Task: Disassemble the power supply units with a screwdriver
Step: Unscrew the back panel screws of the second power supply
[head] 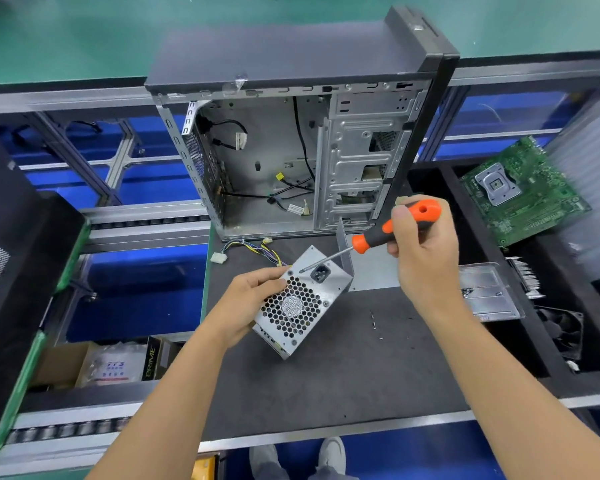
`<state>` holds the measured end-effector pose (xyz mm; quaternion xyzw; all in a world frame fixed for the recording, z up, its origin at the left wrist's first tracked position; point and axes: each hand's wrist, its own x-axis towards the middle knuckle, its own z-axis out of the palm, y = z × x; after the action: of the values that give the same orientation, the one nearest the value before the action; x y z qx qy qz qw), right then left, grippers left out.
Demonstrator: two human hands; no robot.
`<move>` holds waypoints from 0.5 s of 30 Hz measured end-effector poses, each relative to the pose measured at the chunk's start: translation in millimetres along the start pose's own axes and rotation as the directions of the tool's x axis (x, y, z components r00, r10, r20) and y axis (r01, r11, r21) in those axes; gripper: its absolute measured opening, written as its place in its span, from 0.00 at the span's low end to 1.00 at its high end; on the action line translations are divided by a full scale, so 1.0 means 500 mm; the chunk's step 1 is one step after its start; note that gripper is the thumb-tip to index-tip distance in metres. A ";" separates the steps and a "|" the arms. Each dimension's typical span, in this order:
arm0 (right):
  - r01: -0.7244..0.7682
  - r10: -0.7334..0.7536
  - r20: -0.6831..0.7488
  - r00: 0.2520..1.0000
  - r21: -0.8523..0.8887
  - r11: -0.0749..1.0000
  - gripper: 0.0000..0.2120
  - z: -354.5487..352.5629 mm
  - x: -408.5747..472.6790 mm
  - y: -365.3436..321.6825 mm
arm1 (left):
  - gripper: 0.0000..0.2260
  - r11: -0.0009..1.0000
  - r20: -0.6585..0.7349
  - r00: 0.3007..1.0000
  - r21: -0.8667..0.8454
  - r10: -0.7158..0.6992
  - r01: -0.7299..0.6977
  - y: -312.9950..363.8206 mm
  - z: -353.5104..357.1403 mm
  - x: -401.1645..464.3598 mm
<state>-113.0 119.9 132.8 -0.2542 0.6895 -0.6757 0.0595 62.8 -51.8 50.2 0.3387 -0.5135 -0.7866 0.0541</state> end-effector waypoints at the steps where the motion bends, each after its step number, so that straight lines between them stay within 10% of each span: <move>1: 0.013 -0.013 0.013 1.000 -0.020 1.000 0.05 0.010 0.002 -0.006 | 0.12 1.000 -0.003 1.000 -0.008 0.005 -0.005 -0.001 -0.001 0.001; 15: 0.141 -0.096 0.198 0.975 -0.228 0.963 0.05 0.068 0.027 -0.030 | 0.13 1.000 -0.048 0.999 -0.012 0.019 -0.019 -0.002 -0.004 0.008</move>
<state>-106.2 84.3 148.2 -0.3623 0.7413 -0.5627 0.0511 61.1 -54.4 46.7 0.3523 -0.5106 -0.7807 0.0760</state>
